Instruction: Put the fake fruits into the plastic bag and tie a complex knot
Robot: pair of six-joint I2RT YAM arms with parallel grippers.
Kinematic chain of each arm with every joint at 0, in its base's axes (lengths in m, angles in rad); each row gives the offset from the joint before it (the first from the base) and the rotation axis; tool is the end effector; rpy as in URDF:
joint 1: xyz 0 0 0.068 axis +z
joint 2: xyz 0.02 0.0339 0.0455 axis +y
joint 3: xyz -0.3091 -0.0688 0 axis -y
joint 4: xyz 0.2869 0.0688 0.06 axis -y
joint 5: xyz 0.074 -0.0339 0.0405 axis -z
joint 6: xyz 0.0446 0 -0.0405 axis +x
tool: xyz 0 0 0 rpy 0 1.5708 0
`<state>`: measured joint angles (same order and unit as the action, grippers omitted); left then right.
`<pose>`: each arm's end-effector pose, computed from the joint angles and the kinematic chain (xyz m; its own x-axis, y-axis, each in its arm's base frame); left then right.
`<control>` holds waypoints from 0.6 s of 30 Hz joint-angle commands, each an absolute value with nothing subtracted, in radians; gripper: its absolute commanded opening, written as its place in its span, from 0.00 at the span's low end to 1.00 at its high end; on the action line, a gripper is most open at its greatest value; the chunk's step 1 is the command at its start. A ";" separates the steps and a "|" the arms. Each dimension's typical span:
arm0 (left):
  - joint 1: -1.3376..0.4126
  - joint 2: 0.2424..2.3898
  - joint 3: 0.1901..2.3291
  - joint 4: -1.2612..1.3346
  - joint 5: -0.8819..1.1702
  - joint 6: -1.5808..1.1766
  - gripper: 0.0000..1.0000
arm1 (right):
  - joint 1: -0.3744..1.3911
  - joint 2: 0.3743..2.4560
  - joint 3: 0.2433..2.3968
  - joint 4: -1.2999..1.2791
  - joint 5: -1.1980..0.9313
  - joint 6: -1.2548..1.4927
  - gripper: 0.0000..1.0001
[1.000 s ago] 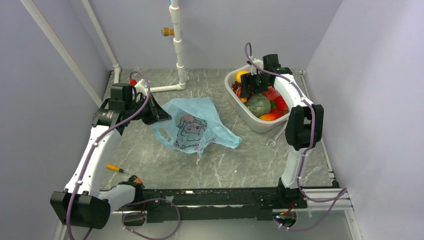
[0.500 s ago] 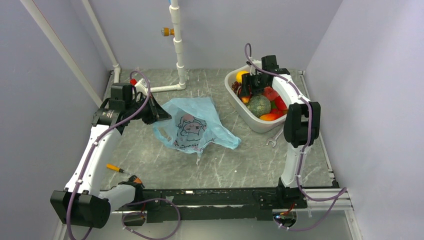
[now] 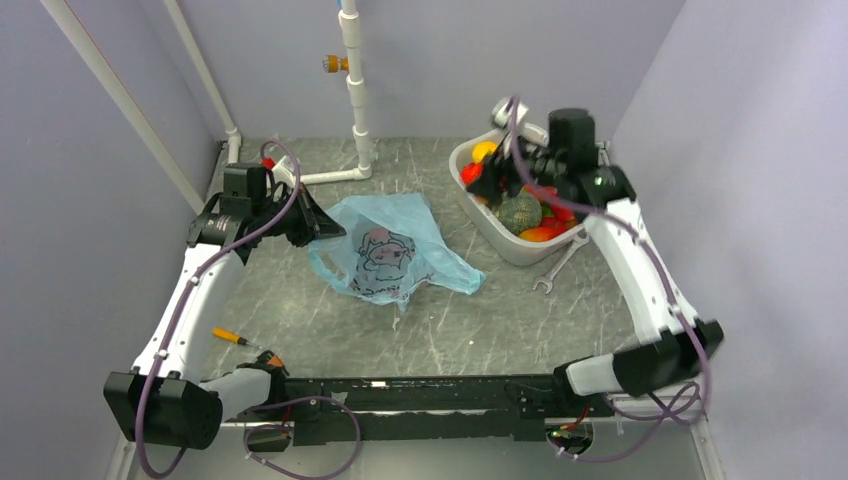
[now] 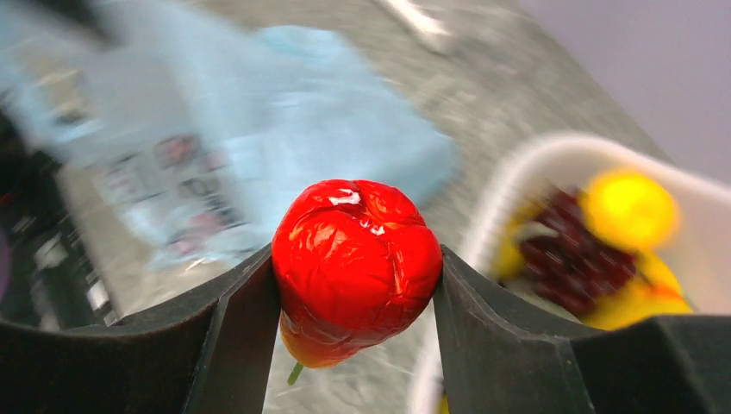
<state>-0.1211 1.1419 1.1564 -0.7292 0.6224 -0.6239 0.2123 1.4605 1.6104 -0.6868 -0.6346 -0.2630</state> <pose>0.2557 -0.0573 0.3865 -0.8407 -0.3758 -0.3898 0.0543 0.6577 -0.7513 0.3416 0.1007 0.4667 -0.3092 -0.2808 -0.9086 -0.7747 0.6285 0.0694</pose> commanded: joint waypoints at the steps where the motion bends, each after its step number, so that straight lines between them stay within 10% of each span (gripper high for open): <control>1: -0.116 1.151 1.216 -0.683 0.670 -0.683 0.00 | 0.498 1.272 1.383 -0.601 -0.677 -0.408 0.24; 9: -0.115 1.159 1.227 -0.684 0.751 -0.712 0.00 | 0.906 1.308 1.147 -0.278 -0.242 -0.584 0.15; 18: -0.112 1.142 1.200 -0.663 0.817 -0.738 0.00 | 0.944 1.600 1.147 -0.033 0.010 -0.694 0.22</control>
